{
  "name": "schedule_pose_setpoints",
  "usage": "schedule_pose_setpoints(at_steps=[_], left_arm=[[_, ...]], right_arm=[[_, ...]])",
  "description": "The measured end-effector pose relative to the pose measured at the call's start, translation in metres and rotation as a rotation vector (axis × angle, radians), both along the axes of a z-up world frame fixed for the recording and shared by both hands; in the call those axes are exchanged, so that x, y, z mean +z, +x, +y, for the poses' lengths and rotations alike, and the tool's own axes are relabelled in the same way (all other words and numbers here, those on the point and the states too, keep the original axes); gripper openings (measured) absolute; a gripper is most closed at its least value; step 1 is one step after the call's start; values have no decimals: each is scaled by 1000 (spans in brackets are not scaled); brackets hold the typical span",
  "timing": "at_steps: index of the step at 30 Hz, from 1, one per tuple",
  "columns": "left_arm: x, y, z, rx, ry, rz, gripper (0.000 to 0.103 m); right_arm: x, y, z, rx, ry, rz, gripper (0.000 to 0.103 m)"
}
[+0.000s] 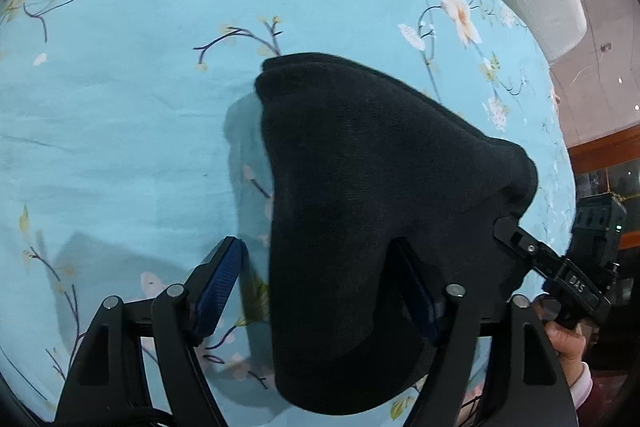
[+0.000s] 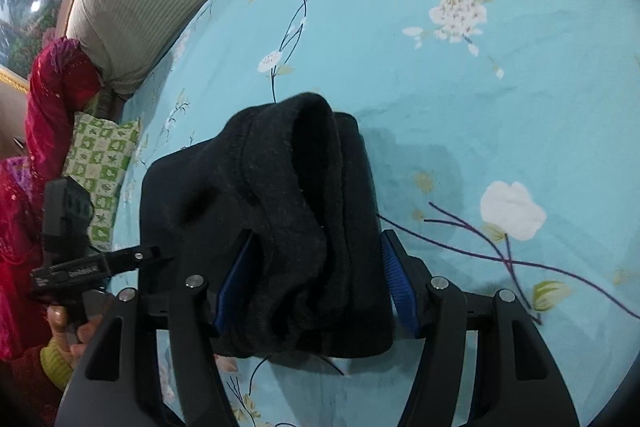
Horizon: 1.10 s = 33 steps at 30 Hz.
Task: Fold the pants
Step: 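Lower the folded end onto the bundle and open both grippers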
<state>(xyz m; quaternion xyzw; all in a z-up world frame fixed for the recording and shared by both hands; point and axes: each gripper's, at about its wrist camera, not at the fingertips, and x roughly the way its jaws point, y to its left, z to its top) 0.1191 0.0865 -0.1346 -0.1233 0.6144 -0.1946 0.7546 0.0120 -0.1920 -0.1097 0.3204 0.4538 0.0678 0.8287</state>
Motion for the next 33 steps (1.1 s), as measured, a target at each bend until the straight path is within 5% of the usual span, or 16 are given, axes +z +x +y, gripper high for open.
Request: schedule_pose_setpoints(at_steps=[1, 11, 21, 33], left_arm=[[1, -1, -1, -13, -25, -1, 55], [29, -11, 2, -18, -40, -74, 33], [75, -2, 43, 68, -8, -189, 31], [71, 39, 84, 136, 79, -236, 31]], right_arm=[[-2, 0, -1, -3, 24, -3, 63], [32, -1, 18, 78, -57, -55, 41], [69, 32, 43, 139, -69, -153, 39], [75, 107, 76, 212, -75, -168, 39]])
